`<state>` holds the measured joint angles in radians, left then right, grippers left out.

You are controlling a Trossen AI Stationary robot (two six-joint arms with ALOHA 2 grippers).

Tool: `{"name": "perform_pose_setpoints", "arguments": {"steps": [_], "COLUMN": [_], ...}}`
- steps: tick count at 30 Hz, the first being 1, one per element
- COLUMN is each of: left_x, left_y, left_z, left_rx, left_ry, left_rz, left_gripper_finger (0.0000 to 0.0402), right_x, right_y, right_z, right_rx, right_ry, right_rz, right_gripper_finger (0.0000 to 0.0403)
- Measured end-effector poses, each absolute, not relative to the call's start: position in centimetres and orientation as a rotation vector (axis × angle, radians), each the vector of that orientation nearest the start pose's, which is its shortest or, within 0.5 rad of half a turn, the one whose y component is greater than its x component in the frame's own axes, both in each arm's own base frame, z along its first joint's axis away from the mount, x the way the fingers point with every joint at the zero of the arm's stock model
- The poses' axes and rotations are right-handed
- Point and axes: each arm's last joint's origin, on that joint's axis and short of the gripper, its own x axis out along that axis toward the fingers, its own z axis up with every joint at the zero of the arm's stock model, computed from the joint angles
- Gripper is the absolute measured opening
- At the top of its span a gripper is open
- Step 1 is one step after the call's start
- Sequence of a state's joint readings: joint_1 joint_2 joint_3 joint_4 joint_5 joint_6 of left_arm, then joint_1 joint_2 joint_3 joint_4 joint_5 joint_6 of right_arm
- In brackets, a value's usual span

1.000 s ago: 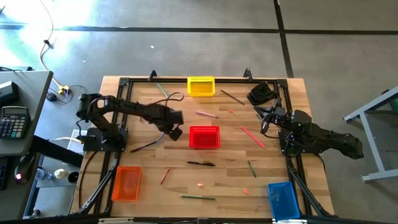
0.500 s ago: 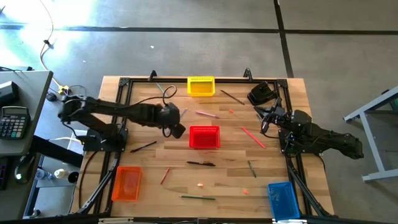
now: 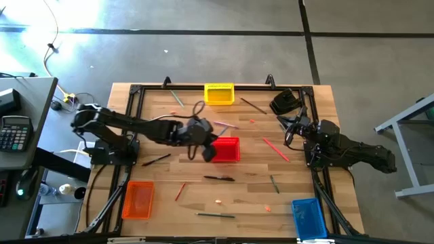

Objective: Sort crayons/erasers/pens/pencils in bins
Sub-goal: Put the blue pencil into the red bin

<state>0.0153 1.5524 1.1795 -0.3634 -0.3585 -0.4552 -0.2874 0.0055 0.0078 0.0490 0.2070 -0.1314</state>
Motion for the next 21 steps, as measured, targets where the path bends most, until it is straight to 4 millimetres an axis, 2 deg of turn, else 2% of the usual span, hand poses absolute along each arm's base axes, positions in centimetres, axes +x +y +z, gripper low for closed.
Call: {"name": "perform_pose_setpoints", "arguments": {"steps": [6, 10, 21], "left_x": [36.8, 37.6, 38.3], "left_y": [2.3, 2.9, 2.9], "left_z": [25.8, 25.0, 23.5], "left_rx": [-0.27, -0.257, -0.252], "left_ry": [0.708, 0.766, 0.806], "left_rz": [0.488, 0.489, 0.493], "left_gripper_finger": [0.0014, 0.0014, 0.0014], "right_x": [9.1, 9.1, 9.1], "right_y": [-3.3, -3.3, -3.3], "right_z": [17.0, 17.0, 17.0], "right_rx": [-0.131, -0.131, -0.131], "right_ry": [-0.018, -0.017, -0.018], "right_rz": [-0.497, -0.496, -0.497], "right_gripper_finger": [0.0, 0.0, 0.0]}}
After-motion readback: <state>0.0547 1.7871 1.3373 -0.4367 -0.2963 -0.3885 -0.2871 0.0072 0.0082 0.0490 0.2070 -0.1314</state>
